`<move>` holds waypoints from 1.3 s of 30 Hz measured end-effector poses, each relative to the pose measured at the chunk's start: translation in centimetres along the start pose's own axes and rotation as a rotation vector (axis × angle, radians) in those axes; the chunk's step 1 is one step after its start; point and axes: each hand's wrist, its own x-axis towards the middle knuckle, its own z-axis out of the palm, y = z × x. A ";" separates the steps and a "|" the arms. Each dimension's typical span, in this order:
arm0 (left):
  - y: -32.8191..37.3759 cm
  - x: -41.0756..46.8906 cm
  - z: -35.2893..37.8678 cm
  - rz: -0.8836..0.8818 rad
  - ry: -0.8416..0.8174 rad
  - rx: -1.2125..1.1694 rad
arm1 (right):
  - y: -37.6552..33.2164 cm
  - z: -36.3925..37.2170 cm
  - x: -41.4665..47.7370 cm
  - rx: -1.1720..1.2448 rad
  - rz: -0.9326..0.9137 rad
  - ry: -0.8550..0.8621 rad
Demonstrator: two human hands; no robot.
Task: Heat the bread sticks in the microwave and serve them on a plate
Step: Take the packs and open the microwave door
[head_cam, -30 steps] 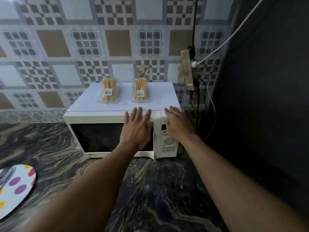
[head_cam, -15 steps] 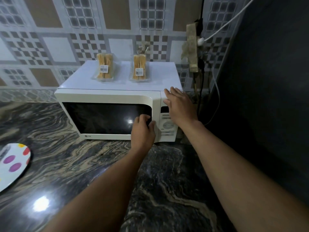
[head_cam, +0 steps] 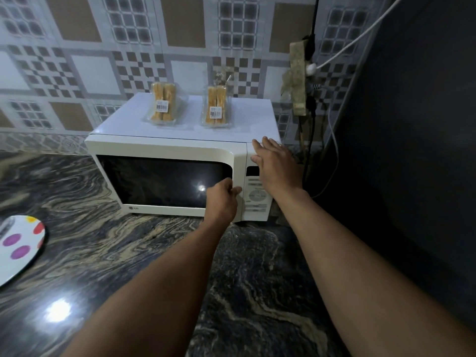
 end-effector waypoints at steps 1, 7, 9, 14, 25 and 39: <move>-0.1 0.0 0.0 -0.001 0.004 0.000 | 0.0 -0.1 0.0 0.006 0.004 -0.003; -0.5 -0.1 0.1 0.044 0.037 0.010 | -0.1 -0.4 0.1 -0.017 0.005 -0.031; -0.6 -0.1 0.2 0.041 0.035 0.009 | -0.1 -0.5 0.1 -0.022 0.006 -0.034; -1.1 0.1 0.6 0.043 0.044 -0.004 | -0.1 -0.5 0.2 -0.015 0.008 -0.043; -1.3 0.2 0.6 0.046 0.044 0.002 | -0.1 -0.5 0.2 -0.026 0.008 -0.063; -1.5 -0.6 0.1 0.074 0.035 0.001 | -0.6 -1.1 0.0 -0.060 0.024 -0.069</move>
